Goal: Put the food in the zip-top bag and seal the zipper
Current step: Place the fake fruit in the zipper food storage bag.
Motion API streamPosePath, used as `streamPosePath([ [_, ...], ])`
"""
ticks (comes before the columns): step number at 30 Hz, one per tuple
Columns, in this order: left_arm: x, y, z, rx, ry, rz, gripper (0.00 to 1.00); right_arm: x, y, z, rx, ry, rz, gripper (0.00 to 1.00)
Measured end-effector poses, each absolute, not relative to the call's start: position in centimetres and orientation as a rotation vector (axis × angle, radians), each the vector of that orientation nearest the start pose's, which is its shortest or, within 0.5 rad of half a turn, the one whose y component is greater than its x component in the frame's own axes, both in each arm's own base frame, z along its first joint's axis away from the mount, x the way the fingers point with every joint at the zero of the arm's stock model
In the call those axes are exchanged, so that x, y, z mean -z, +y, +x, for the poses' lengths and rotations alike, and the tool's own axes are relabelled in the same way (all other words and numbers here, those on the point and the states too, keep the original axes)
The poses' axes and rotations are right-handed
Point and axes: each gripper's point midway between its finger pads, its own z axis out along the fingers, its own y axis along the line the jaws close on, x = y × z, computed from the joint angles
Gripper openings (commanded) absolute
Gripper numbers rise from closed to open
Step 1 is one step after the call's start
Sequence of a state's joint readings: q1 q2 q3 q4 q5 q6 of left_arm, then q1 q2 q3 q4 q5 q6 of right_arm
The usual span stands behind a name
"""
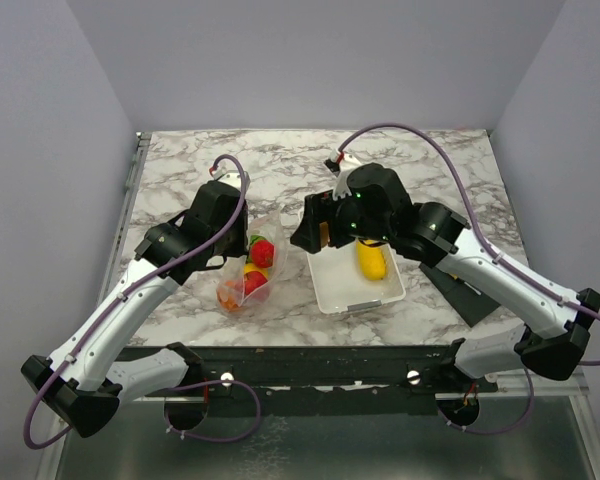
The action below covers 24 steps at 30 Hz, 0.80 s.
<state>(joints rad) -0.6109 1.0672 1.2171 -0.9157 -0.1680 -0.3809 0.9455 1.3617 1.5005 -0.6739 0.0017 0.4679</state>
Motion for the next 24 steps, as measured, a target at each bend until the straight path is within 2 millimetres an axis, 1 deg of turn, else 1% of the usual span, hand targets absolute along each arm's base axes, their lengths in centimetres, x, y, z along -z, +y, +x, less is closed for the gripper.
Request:
streamPosePath([
  [5, -23.9, -14.9, 23.6, 0.303, 2.337, 0.187, 0.0, -31.6, 35.4, 20.9, -0.885, 2.099, -0.592, 0.27],
  [8, -23.9, -14.9, 23.6, 0.305, 2.338, 0.188, 0.0, -31.5, 36.6, 20.7, -0.913, 2.082, -0.619, 0.28],
  [14, -24.1, -14.9, 23.5, 0.311, 2.338, 0.19, 0.0, -30.5, 38.9, 20.9, -0.939, 2.076, -0.662, 0.29],
  [20, -24.6, -15.0, 23.5, 0.322, 2.324, 0.188, 0.0, -29.0, 40.9, 20.5, -0.952, 2.09, -0.715, 0.32],
  [24, -24.7, -14.9, 23.4, 0.325, 2.32, 0.187, 0.0, -28.1, 41.8, 20.5, -0.952, 2.102, -0.733, 0.34],
])
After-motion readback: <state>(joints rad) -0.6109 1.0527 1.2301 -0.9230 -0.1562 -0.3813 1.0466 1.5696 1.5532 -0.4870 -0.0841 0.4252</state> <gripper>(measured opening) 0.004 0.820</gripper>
